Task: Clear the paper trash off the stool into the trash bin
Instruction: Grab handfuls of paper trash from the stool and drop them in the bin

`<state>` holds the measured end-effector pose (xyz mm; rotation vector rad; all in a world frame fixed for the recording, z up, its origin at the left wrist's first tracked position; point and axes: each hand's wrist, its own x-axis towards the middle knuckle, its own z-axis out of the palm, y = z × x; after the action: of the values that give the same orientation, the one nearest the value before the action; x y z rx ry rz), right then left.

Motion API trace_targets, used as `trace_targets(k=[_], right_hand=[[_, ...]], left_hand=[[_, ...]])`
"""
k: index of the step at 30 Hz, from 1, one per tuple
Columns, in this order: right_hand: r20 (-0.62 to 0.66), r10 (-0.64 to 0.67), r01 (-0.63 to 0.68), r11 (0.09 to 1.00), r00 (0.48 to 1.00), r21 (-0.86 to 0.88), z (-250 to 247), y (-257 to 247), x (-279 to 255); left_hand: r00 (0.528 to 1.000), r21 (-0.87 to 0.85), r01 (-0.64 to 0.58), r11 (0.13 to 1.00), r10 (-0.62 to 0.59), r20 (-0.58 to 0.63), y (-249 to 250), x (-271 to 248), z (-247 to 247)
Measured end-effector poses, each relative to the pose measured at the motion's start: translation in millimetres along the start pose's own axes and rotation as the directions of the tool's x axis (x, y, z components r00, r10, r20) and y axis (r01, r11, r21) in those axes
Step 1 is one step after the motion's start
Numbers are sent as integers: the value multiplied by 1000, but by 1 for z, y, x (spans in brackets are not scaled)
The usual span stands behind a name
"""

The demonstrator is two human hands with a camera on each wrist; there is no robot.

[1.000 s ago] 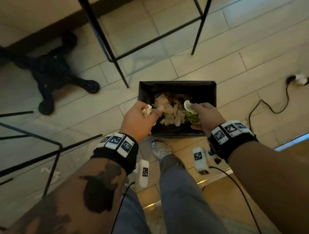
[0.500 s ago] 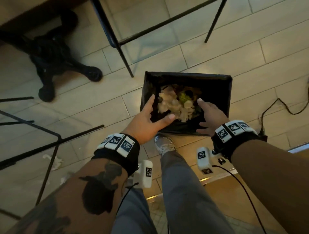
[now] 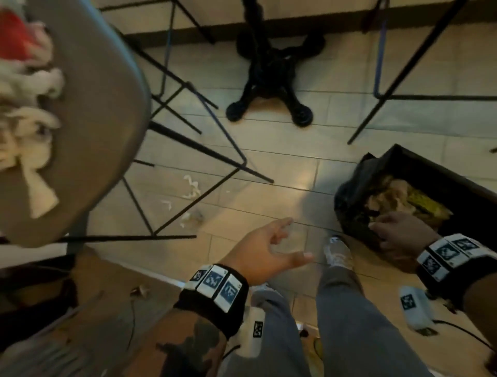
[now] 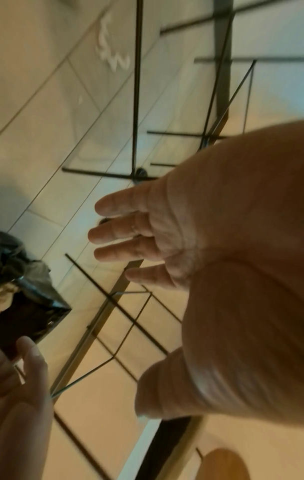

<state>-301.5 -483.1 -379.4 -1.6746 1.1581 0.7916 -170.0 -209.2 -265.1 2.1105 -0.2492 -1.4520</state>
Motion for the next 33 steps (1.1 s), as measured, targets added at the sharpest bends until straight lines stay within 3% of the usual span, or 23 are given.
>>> trace_targets(k=[4, 9, 13, 17, 19, 21, 23, 25, 28, 33], right_hand=[[22, -203, 204, 977, 979, -60, 33, -87, -48], [21, -491, 489, 863, 871, -124, 70, -195, -135], [-78, -743, 727, 667, 664, -161, 95, -276, -221], [-123, -913, 888, 407, 388, -216, 119, -349, -292], [-105, -946, 913, 323, 307, -247, 135, -382, -308], [-49, -963, 909, 265, 263, -320, 150, -418, -313], [41, -967, 884, 212, 251, -416, 165, -456, -309], [101, -958, 845, 185, 269, -501, 177, -491, -301], [151, -921, 759, 194, 359, -622, 191, -529, -289], [263, -835, 642, 134, 483, -755, 212, -546, -266]], left_hand=[[979, -94, -7, 995, -12, -201, -51, -71, -33], [893, -115, -111, 987, 48, -448, -83, -154, -69], [731, -94, -243, 965, 119, -672, -88, -219, -111], [478, -9, -331, 944, 159, -864, -90, -258, -164], [401, -9, -335, 942, 134, -906, -93, -265, -190], [358, -10, -343, 939, 121, -926, -95, -267, -214], [352, -5, -354, 935, 128, -927, -95, -265, -235], [379, -23, -340, 940, 115, -918, -94, -259, -252], [401, -1, -325, 946, 137, -906, -92, -245, -271], [488, -17, -292, 956, 134, -863, -91, -218, -289]])
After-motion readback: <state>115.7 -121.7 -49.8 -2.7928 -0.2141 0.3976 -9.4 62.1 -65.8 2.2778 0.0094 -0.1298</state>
